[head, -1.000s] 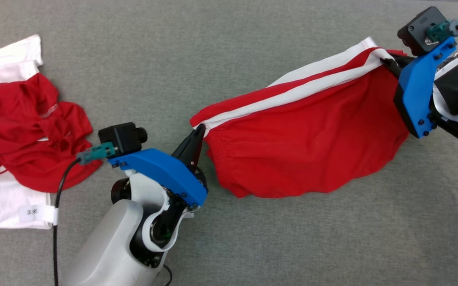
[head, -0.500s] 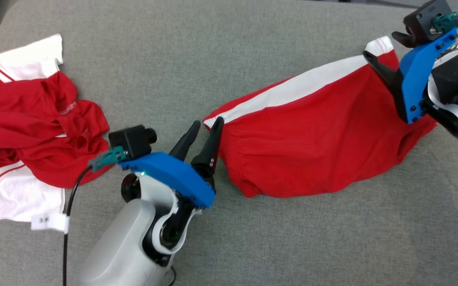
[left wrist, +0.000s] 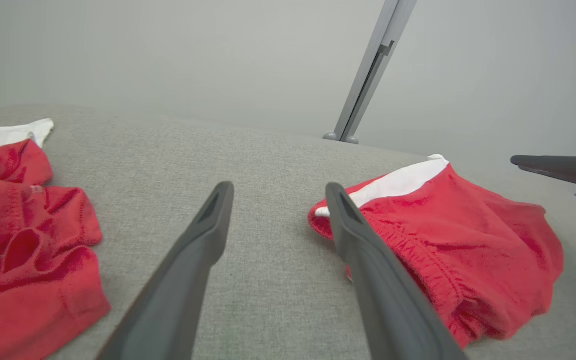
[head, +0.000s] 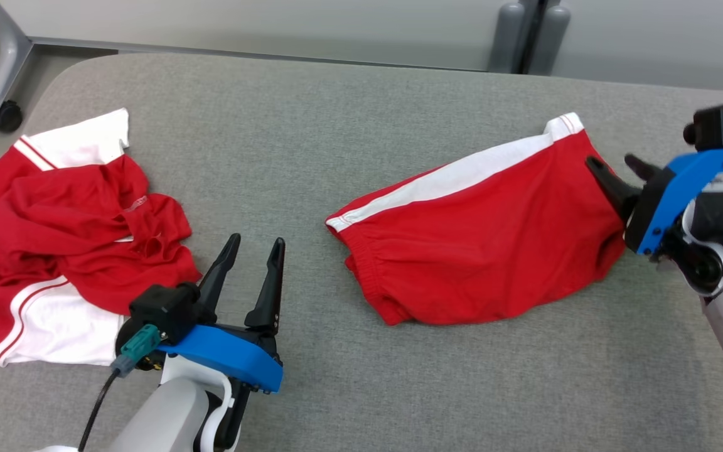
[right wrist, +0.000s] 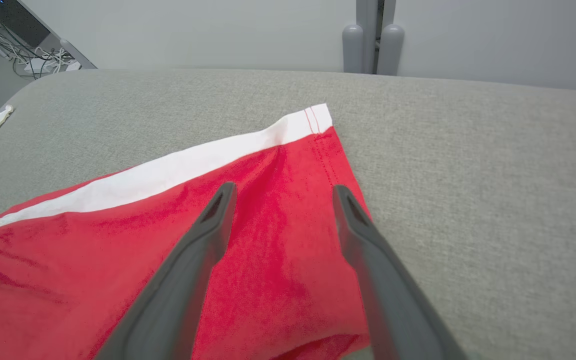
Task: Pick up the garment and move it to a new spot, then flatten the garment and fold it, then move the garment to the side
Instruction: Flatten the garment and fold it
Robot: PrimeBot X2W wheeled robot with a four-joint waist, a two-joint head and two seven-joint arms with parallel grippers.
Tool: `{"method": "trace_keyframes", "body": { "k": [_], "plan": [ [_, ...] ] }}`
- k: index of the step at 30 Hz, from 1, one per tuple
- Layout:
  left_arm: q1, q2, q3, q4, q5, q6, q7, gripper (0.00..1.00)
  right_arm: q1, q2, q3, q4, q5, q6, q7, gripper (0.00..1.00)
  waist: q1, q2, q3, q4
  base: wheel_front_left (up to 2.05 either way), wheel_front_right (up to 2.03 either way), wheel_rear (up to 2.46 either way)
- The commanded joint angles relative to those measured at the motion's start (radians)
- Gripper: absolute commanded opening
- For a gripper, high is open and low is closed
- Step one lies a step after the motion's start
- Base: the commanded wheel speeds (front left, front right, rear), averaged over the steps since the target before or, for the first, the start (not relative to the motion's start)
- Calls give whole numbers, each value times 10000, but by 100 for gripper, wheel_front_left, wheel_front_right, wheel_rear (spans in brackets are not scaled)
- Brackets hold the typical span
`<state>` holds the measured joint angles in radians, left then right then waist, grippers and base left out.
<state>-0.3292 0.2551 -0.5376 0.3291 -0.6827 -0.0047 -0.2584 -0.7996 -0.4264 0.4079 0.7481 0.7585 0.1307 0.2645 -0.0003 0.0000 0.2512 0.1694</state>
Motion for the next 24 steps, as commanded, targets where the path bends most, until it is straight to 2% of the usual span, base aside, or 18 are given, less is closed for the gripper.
{"method": "trace_keyframes", "body": {
  "k": [1, 3, 10, 15, 18, 19, 20, 21, 24],
  "plan": [
    [27, 47, -9, 83, 319, 94, -65, 100, 177, -11, -146, 275, -141, 1, -83, 100, 3, 0, 45, 114, 0, 0, 0],
    [82, -107, 207, 11, 756, 151, -68, 100, 132, -54, -358, 705, -391, 1, -198, 100, 3, 0, 195, 272, 0, 0, 0],
    [227, -404, 759, -74, 1644, -186, -76, 100, -807, 78, -997, 2416, -2042, 1, -686, 100, 3, 0, 889, 817, 0, 0, 0],
    [221, -637, 1067, -83, 2028, -409, -77, 100, -1259, 350, -1150, 3405, -2704, 1, -363, 100, 3, 0, 1116, 1060, 0, 0, 0],
    [260, -754, 1224, -33, 2220, -506, -78, 100, -1082, 775, -998, 3805, -2882, 18, -61, 100, 3, 0, 1064, 1093, 0, 0, 0],
    [281, -784, 1272, -15, 2261, -543, -78, 100, -982, 954, -816, 3800, -2949, 32, 87, 95, 3, 0, 1030, 1075, 0, 0, 0],
    [288, -812, 1300, 6, 2304, -572, -78, 100, -869, 1078, -662, 3723, -2937, 44, 170, 33, 3, 0, 1003, 1044, 0, 0, 0],
    [284, -843, 1329, 16, 2348, -578, -78, 100, -762, 1165, -521, 3594, -2864, 55, 226, 0, 3, 0, 971, 998, 0, 0, 0],
    [296, -833, 1469, 25, 2452, -657, -79, 100, -554, 1013, -166, 3123, -2764, 32, 93, 0, 3, 0, 838, 736, 0, 0, 0]
  ]
}}
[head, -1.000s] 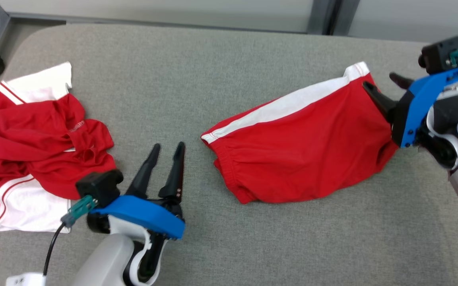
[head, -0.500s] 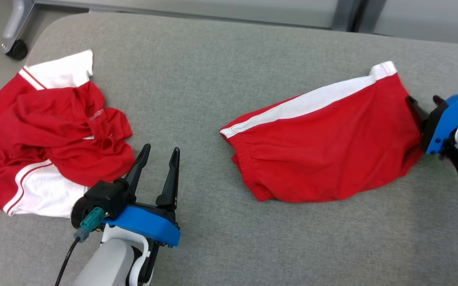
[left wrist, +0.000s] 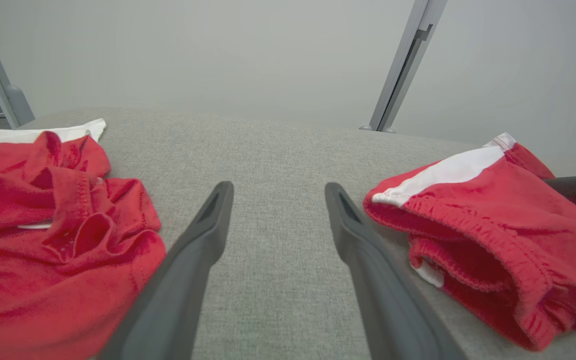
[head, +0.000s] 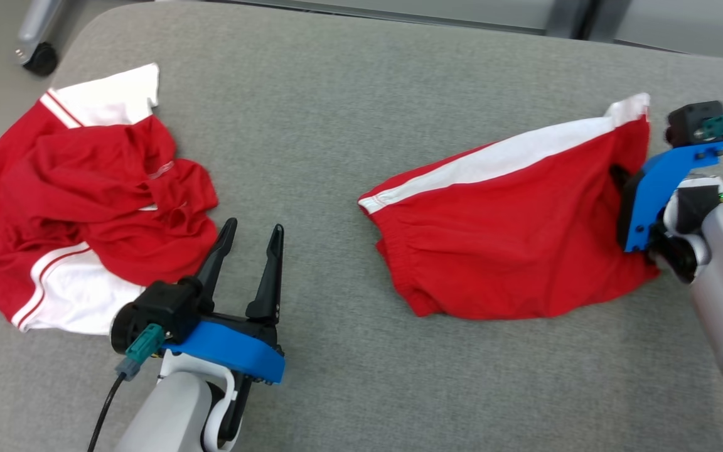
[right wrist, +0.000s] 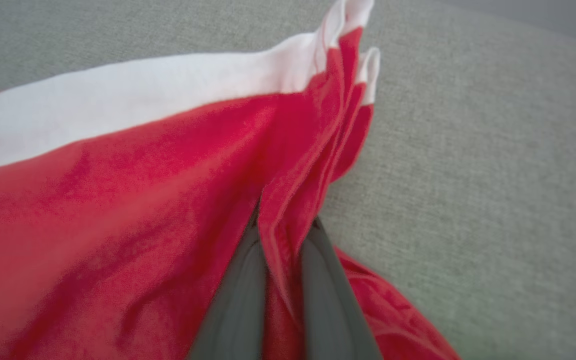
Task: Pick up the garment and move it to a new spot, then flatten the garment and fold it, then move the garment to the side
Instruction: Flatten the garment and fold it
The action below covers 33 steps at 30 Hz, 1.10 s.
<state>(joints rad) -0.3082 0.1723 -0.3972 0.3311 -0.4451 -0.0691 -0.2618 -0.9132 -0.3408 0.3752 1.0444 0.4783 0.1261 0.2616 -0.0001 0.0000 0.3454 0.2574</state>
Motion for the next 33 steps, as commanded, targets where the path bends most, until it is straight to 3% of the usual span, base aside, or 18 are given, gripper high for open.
{"method": "trace_keyframes", "body": {
  "k": [1, 9, 13, 17, 21, 29, 33],
  "plan": [
    [122, 20, 129, -9, 88, -33, -44, 100, 623, 45, 285, -6, -5, 58, 34, 0, 1, 0, -155, -273, 0, 0, 0],
    [545, 312, 410, 43, 213, -34, -45, 100, 1074, -905, -98, -516, -455, 40, -563, 0, 1, 0, -1054, -1408, 0, 0, 0],
    [762, 377, 393, 2, 203, 21, -42, 100, 1360, -1359, -640, -439, -872, 41, -585, 0, 1, 0, -1412, -1675, 0, 0, 0],
    [881, 447, 316, -33, 171, 26, 25, 100, 1440, -1366, -1093, -559, -1303, 46, -306, 0, 1, 0, -1604, -1741, 0, 0, 0],
    [933, 428, 213, -72, 153, 34, 108, 100, 1281, -881, -1342, -969, -1697, 47, 284, 0, 1, 0, -1686, -1676, 0, 0, 0],
    [940, 395, 71, -147, 121, -8, 116, 100, 1419, 1039, -585, -2835, -1897, 47, 2541, 0, 1, 0, -1765, -1337, 0, 0, 0],
    [869, 343, 17, -132, 82, -5, 113, 100, 1490, 1658, -375, -3285, -2063, 47, 3154, 0, 1, 0, -1665, -1115, 0, 0, 0]
  ]
}}
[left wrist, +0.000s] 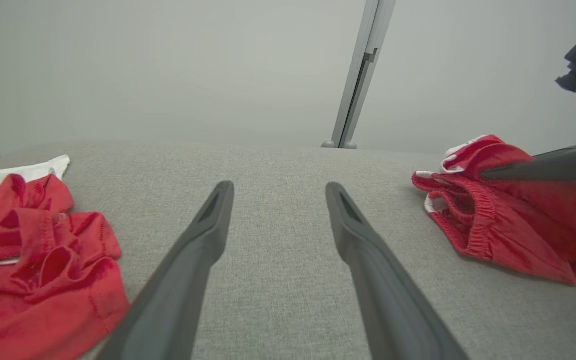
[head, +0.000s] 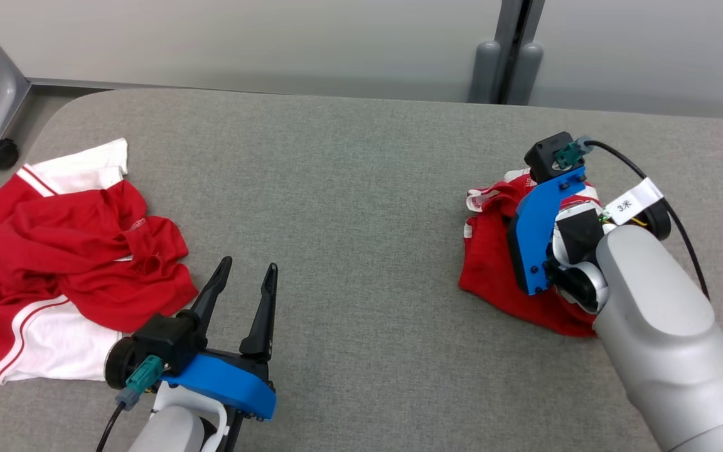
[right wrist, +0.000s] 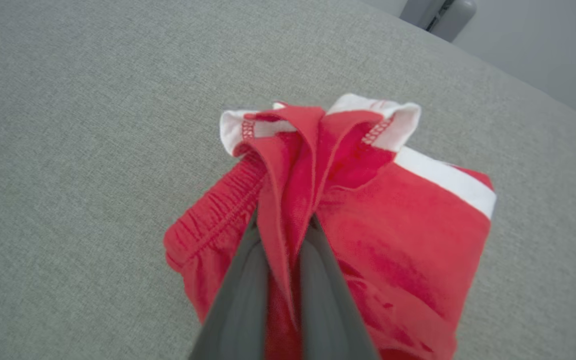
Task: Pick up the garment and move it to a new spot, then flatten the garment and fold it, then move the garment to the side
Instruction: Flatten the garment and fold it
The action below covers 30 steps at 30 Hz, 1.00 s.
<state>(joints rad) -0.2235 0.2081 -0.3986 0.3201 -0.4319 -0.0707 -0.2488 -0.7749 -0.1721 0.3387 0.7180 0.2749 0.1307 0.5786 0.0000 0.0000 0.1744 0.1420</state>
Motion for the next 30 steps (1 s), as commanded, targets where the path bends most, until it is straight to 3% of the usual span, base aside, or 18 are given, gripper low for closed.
{"method": "trace_keyframes", "body": {
  "k": [1, 3, 4, 10, 16, 22, 27, 28, 29, 30],
  "plan": [
    [-21, -59, -15, -13, -60, 1, -20, 100, 139, 90, -38, -7, -82, 1, 72, 0, 0, 0, 72, 117, 0, 0, 0],
    [-115, -106, -79, 32, -64, -29, -31, 100, 188, 320, -155, 17, -160, 1, 131, 40, 0, 0, 123, 245, 0, 0, 0],
    [-150, -126, -98, 50, -62, -37, -39, 100, 202, 400, -228, -19, -194, 1, 37, 100, 0, 0, 146, 288, 0, 0, 0],
    [-163, -171, -64, 149, -56, 12, -89, 100, 295, 474, -431, -886, 160, 1, -645, 100, 0, 0, 111, 286, 0, 0, 0],
    [140, -121, 101, 147, -156, 96, -123, 100, 1302, -288, -1199, -2611, 501, 1, -1697, 100, 0, 0, -247, -77, 0, 0, 0],
    [258, -55, 127, 50, -136, 108, -141, 100, 2993, -1108, -2293, -3348, -261, 1, -1992, 100, 0, 0, -537, -410, 0, 0, 0],
    [175, -37, 43, -61, -91, 94, -144, 100, 3817, -1133, -2448, -3155, -1040, 1, -2218, 100, 0, 0, -422, -465, 0, 0, 0],
    [142, -31, 22, -73, -83, 91, -134, 100, 3853, -1057, -2361, -3076, -1150, 1, -2249, 73, 0, 0, -371, -471, 0, 0, 0],
    [105, -27, 5, -79, -78, 90, -126, 100, 3859, -970, -2222, -2988, -1285, 1, -2344, 32, 0, 0, -329, -469, 0, 0, 0],
    [70, -20, -8, -79, -80, 85, -124, 100, 3811, -887, -2035, -2901, -1415, 1, -2431, 0, 0, 0, -295, -460, 0, 0, 0]
  ]
}}
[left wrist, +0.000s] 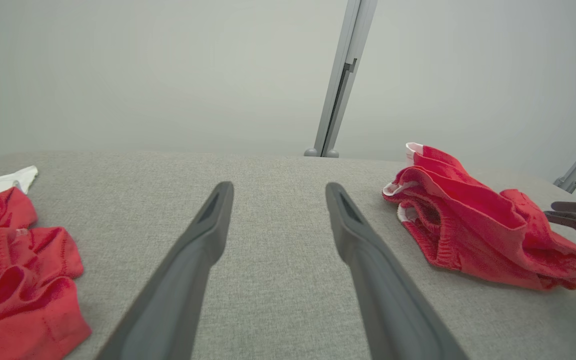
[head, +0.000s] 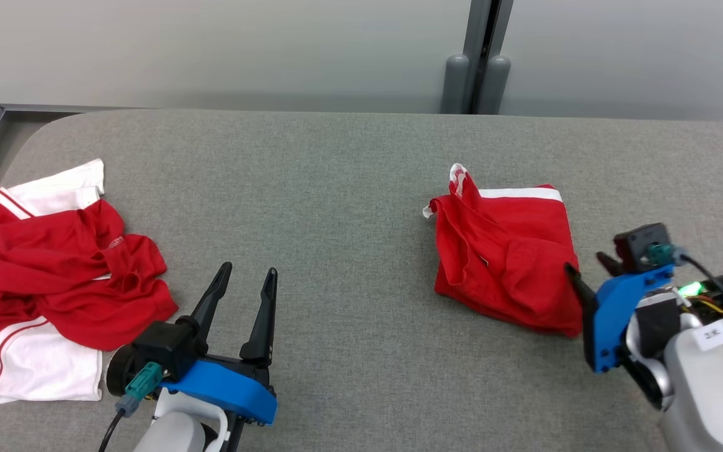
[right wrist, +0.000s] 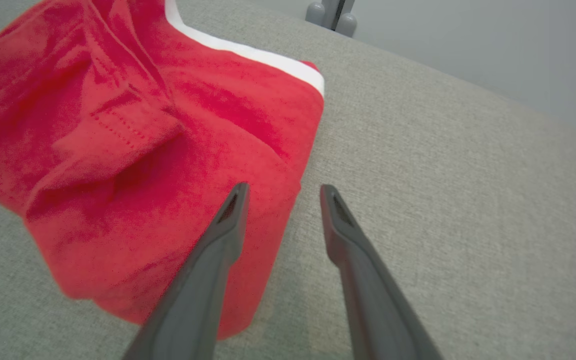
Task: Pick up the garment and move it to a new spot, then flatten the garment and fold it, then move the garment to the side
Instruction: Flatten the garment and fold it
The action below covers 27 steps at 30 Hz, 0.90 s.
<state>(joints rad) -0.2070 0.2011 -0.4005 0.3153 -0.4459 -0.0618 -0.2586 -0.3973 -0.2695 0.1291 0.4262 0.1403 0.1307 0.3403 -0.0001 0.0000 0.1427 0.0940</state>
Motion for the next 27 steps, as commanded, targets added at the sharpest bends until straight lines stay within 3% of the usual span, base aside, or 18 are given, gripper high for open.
{"method": "trace_keyframes", "body": {
  "k": [1, 6, 10, 14, 17, 18, 19, 22, 27],
  "plan": [
    [-125, 61, -2, -27, 61, -11, -24, 100, -54, 182, 300, 98, -163, 1, -177, 0, 1, 0, 54, 35, 0, 0, 0],
    [-245, 82, -23, 21, 31, -18, -24, 100, -567, 870, 2060, 584, -96, 1, -847, 0, 1, 0, 142, 105, 0, 0, 0],
    [-224, 127, 29, 65, -28, 33, -31, 100, -858, 1457, 4060, 667, 864, 1, -1108, 0, 1, 0, 101, 56, 0, 0, 0],
    [-74, 104, 62, 85, -88, 104, -40, 100, -988, 1275, 6062, 213, 1919, -2, -1213, 0, 1, 0, -59, -111, 0, 0, 0],
    [34, 97, 123, 67, -114, 162, -49, 100, -889, 1002, 6554, -201, 2582, 0, -1428, 2, 1, 0, -214, -298, 0, 0, 0],
    [73, 102, 147, 57, -135, 190, -52, 100, -809, 903, 6487, -337, 2705, 0, -1566, 40, 1, 0, -255, -372, 0, 0, 0],
    [119, 103, 178, 43, -160, 195, -57, 100, -692, 789, 6302, -471, 2798, 0, -1728, 100, 1, 0, -310, -450, 0, 0, 0],
    [251, 124, 315, 13, -227, 291, -59, 100, -216, 587, 5183, -838, 2816, 0, -2340, 100, 1, 0, -481, -723, 0, 0, 0],
    [528, 220, 642, -31, -338, 443, -65, 100, 1080, 719, 2481, -1623, 2057, 1, -3156, 100, 1, 0, -732, -1192, 0, 0, 0]
  ]
}}
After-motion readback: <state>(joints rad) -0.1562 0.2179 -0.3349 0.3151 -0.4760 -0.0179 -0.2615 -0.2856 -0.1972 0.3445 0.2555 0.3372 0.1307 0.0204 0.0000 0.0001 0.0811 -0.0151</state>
